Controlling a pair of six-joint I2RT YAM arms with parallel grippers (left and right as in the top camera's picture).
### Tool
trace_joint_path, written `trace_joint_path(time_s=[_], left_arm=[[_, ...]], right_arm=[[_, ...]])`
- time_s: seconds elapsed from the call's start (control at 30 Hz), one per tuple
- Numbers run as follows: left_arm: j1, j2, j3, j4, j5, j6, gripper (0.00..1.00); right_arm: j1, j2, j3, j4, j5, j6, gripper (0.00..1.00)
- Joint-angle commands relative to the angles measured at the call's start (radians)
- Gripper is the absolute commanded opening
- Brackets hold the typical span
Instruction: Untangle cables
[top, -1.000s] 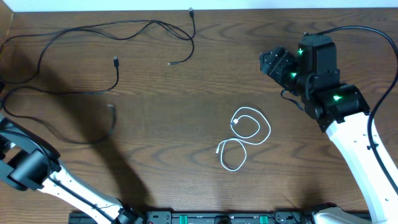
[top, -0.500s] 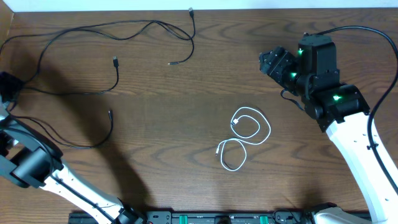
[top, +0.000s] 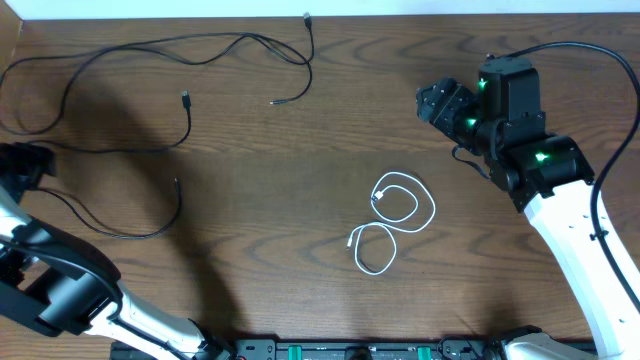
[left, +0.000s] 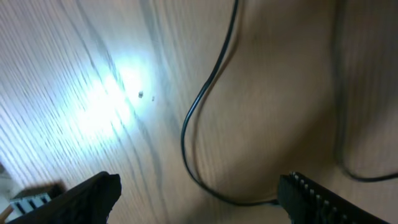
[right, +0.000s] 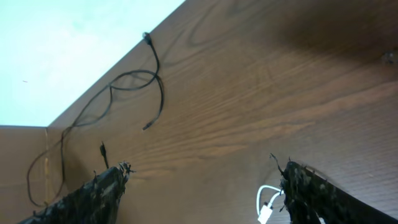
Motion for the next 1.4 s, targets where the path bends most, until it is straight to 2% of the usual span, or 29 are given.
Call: trace_joint_path(time_s=[0.0,0.17,0.37,0.43,0.53,0.63,0.73,0.8,0.83,0.87,0.9,0.97,1.17,1.3,1.37], left_arm=[[-0.005,0.038,-0.152,0.045,0.002,-0.034,0.87],[-0.004,0.038,-0.336,0.182,0.004,-0.069,0.86],[-0.005,0.038,-0.454,0.315,0.01,-0.068,0.85],[-0.006,0.038,-0.478,0.344,0.011,-0.068,0.81],[-0.006,0.038,-0.505,0.375,0.011,-0.068,0.7],[-0.006,0.038,-0.526,0.391,0.014,-0.079,0.67],[-0.006,0.038,-0.544,0.392,0.027,-0.128,0.57],[-0.006,0.038,-0.551,0.392,0.064,-0.154,0.43],[-0.006,0.038,-0.551,0.393,0.087,-0.155,0.27],[-0.006,0.038,-0.551,0.397,0.116,-0.154,0.19],[-0.006,0.038,-0.551,0.403,0.141,-0.154,0.12],[-0.006,0.038,-0.551,0.426,0.215,-0.158,0.08],[-0.006,0.038,-0.551,0.518,0.461,-0.192,0.08],[-0.002,0.038,-0.551,0.573,0.521,-0.289,0.08],[0.0,0.038,-0.551,0.613,0.539,-0.296,0.08]], right_arm=[[-0.004,0.003,0.003,-0.006,0.014,-0.035,0.8],[-0.004,0.003,0.003,-0.016,0.011,-0.034,0.8],[-0.004,0.003,0.003,-0.021,0.011,-0.034,0.8],[-0.004,0.003,0.003,-0.021,0.011,-0.034,0.8],[-0.004,0.003,0.003,-0.021,0.011,-0.034,0.8],[-0.004,0.003,0.003,-0.019,0.011,-0.034,0.8],[-0.004,0.003,0.003,-0.017,0.011,-0.034,0.8],[-0.004,0.003,0.003,-0.018,0.011,-0.034,0.8],[-0.004,0.003,0.003,-0.018,0.011,-0.034,0.8],[-0.004,0.003,0.003,-0.018,0.01,-0.034,0.8],[-0.004,0.003,0.003,-0.018,0.01,-0.034,0.8],[-0.004,0.003,0.003,-0.018,0.01,-0.034,0.8],[-0.004,0.003,0.003,-0.021,0.007,-0.034,0.8],[-0.004,0.003,0.003,-0.029,0.007,-0.034,0.8],[-0.004,0.003,0.003,-0.035,0.007,-0.034,0.8]])
